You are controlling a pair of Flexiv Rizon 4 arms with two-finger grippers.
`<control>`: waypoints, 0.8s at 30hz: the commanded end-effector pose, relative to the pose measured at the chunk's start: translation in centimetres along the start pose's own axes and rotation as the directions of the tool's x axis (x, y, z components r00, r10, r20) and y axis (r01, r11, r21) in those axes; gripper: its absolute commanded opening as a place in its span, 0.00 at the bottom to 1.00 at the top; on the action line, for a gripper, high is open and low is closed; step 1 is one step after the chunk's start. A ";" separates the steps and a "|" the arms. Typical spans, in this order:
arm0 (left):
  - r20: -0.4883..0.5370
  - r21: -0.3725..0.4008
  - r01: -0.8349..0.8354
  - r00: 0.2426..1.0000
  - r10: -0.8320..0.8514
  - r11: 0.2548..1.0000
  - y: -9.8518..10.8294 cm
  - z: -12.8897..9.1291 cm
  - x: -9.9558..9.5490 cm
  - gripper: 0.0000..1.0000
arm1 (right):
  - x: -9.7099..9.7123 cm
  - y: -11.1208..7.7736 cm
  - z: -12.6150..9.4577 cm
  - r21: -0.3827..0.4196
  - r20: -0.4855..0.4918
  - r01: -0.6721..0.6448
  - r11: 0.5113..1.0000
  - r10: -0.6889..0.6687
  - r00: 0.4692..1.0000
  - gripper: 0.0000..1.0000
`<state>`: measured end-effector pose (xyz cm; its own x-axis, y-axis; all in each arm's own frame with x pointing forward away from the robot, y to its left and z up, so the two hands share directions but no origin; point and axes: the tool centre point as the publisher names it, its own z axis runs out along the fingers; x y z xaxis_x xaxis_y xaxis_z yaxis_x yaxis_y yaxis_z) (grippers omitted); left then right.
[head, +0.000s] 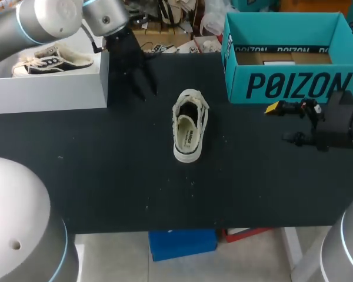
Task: Take the shoe out of the shoebox, open the shoe tongue, remove and reinsert the insole, then place the shoe into the shoebox
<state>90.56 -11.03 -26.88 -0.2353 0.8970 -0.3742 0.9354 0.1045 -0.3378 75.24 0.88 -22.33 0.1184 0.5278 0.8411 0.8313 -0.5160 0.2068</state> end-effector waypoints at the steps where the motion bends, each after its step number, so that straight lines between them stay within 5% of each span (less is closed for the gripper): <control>1: 0.043 -0.152 -0.001 0.999 0.008 0.988 -2.4 -0.5 1.9 1.00 | 0.1 0.0 0.1 -0.002 0.002 -0.001 1.000 0.001 1.000 1.00; 11: 0.043 -0.152 -0.001 0.999 0.008 0.988 -2.4 -0.5 1.9 1.00 | 0.1 0.0 0.1 -0.002 0.002 -0.001 1.000 0.001 1.000 1.00; 12: -0.014 -0.115 0.120 0.992 -0.122 0.986 -1.9 0.2 1.7 1.00 | 0.1 0.0 0.1 -0.002 0.002 -0.001 1.000 0.001 1.000 1.00; 15: -0.166 -0.146 0.459 0.862 -0.479 0.876 -0.2 1.5 2.4 1.00 | 0.1 0.0 0.1 -0.002 0.002 -0.001 1.000 0.001 1.000 1.00; 16: -0.164 -0.071 0.532 0.828 -0.536 0.844 0.1 1.5 2.9 1.00 | 0.1 0.0 0.1 -0.002 0.002 -0.001 1.000 0.001 1.000 1.00; 18: -0.166 -0.097 0.629 0.754 -0.636 0.771 0.3 1.4 3.8 1.00 | 0.1 0.0 0.1 -0.002 0.002 -0.001 1.000 0.001 1.000 1.00; 24: -0.062 0.038 0.795 0.606 -0.793 0.605 0.3 -0.1 6.1 1.00 | 0.1 0.0 0.1 -0.002 0.002 -0.001 1.000 0.001 1.000 1.00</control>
<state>88.89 -6.17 -29.78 -0.5463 0.8148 -0.1938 0.8122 0.4588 -0.3603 75.24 0.89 -22.32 0.1183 0.5278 0.8411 0.8314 -0.5158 0.2068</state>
